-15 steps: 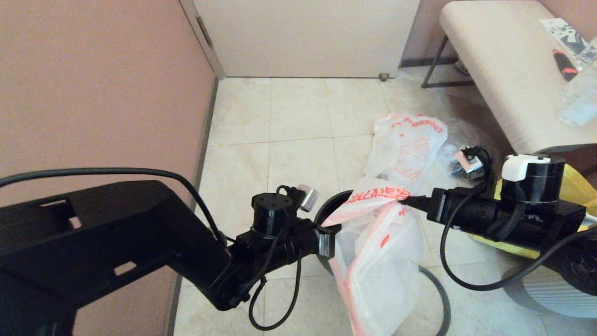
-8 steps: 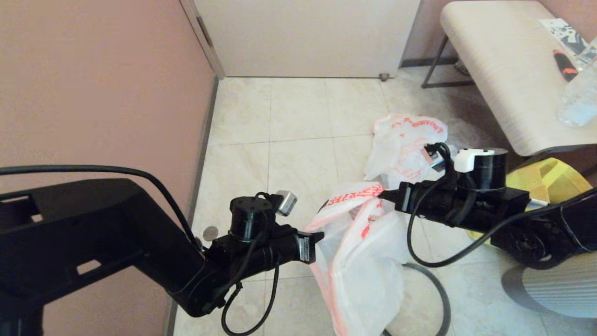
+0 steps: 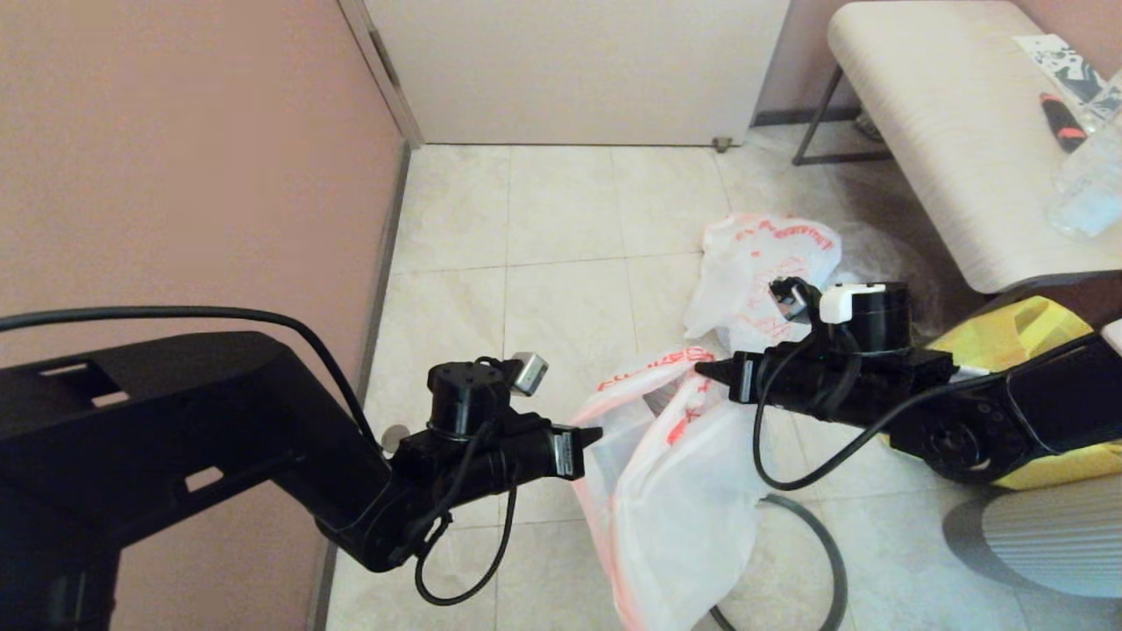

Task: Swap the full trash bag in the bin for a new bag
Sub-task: Put the new garbage bag on the trash can

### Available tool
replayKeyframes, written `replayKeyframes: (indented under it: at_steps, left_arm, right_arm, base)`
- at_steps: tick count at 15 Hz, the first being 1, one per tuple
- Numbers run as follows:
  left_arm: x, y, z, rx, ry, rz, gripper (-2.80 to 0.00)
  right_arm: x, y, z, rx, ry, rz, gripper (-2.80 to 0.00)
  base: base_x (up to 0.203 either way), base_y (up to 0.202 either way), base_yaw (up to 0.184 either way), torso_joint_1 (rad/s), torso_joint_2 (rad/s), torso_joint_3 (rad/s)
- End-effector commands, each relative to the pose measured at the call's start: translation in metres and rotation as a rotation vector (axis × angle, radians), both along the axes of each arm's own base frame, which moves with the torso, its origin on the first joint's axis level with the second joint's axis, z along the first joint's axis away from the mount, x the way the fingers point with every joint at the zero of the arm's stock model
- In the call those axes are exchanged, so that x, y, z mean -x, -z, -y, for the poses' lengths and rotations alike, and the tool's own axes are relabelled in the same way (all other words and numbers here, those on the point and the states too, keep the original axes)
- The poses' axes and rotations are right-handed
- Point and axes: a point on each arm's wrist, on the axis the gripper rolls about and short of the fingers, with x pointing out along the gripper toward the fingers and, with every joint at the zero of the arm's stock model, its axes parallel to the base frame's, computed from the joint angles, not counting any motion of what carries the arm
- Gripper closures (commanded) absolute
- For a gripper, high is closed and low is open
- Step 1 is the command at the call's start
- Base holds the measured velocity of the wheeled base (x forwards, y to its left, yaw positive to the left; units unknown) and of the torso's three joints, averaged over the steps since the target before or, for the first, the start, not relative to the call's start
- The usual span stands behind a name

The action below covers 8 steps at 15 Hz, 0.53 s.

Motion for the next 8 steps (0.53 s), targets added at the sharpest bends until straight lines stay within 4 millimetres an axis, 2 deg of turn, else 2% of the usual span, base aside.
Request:
replayKeyframes:
  at_steps: [1,5,8]
  left_arm:
    - [0.001,0.000,0.003,0.005,0.008,0.001,0.00]
    - [0.001,-0.002,0.007,0.007,0.014,-0.002,0.00]
    - [-0.002,-0.005,0.008,0.033,-0.003,-0.018,0.00]
  right_arm:
    - [0.034,-0.038,0.008,-0.027,-0.025,0.051,-2.80]
    - [0.107,-0.082,0.033,-0.005,-0.092,-0.050,-2.80]
    - [0.143,-0.089,0.054,-0.001,-0.119,-0.126,-2.80]
  base:
    - [0.000,0.000,0.000,0.000,0.00,0.000]
    - [0.000,0.000,0.000,0.000,0.00,0.000]
    - [0.000,0.000,0.000,0.000,0.00,0.000]
